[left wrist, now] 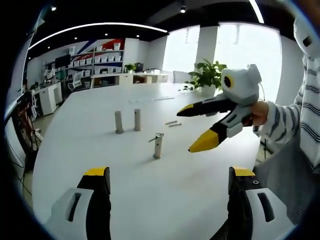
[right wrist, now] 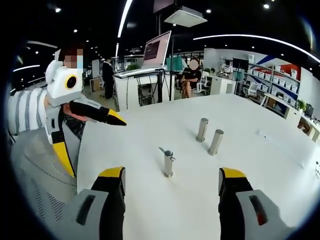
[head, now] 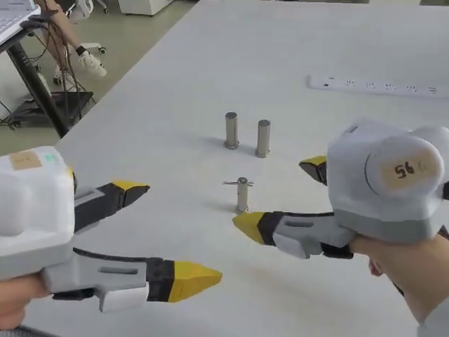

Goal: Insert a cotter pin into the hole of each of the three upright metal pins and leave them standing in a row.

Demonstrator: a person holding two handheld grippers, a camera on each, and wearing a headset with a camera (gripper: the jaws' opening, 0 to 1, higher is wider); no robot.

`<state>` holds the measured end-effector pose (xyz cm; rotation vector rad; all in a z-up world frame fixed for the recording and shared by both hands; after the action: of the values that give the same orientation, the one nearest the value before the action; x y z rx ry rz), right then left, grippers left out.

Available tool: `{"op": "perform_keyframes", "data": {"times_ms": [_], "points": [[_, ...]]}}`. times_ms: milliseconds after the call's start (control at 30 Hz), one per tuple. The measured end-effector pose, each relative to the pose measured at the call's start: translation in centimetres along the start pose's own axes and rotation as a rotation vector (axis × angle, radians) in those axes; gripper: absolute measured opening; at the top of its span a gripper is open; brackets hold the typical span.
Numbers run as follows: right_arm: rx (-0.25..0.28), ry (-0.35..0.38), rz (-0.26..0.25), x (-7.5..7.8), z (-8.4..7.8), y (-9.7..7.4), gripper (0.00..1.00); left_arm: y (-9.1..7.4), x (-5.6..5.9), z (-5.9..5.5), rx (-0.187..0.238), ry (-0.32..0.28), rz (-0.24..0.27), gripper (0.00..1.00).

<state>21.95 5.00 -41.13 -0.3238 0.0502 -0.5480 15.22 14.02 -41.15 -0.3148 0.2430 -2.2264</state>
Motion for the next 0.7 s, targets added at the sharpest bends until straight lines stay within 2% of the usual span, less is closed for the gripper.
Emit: {"op": "perform_keyframes", "data": {"times_ms": [167, 467, 567, 633, 700], "points": [[-0.007, 0.009, -0.017, 0.3, 0.1, -1.8, 0.8, 0.4, 0.2, 0.0, -0.004, -0.006, -0.016, 0.98], [-0.061, 0.069, -0.052, 0.7, -1.7, -4.3, 0.9, 0.7, 0.6, 0.2, -0.008, -0.006, -0.043, 0.98], [-0.048, 0.085, -0.068, 0.8, -1.6, -5.0, 0.93, 0.7, 0.6, 0.2, -0.012, -0.011, -0.046, 0.98], [-0.06, 0.103, -0.072, 0.8, -1.8, -5.5, 0.94, 0.7, 0.6, 0.2, -0.013, -0.011, -0.045, 0.98], [-0.089, 0.087, -0.101, 1.2, -2.3, -6.1, 0.95, 0.7, 0.4, 0.3, -0.009, -0.001, -0.046, 0.98]]}}
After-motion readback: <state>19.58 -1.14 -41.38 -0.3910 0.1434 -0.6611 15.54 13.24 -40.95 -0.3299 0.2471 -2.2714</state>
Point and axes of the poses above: the centre of the closed fingertips' face, and the gripper's own axes: y roughly forward along the fingers, x roughly to its right, z roughly out of its top, the point moved 1 cm from there along -y, roughly backward along the fingers, and after that the axes turned 11 degrees about x, right-handed, at the moved point
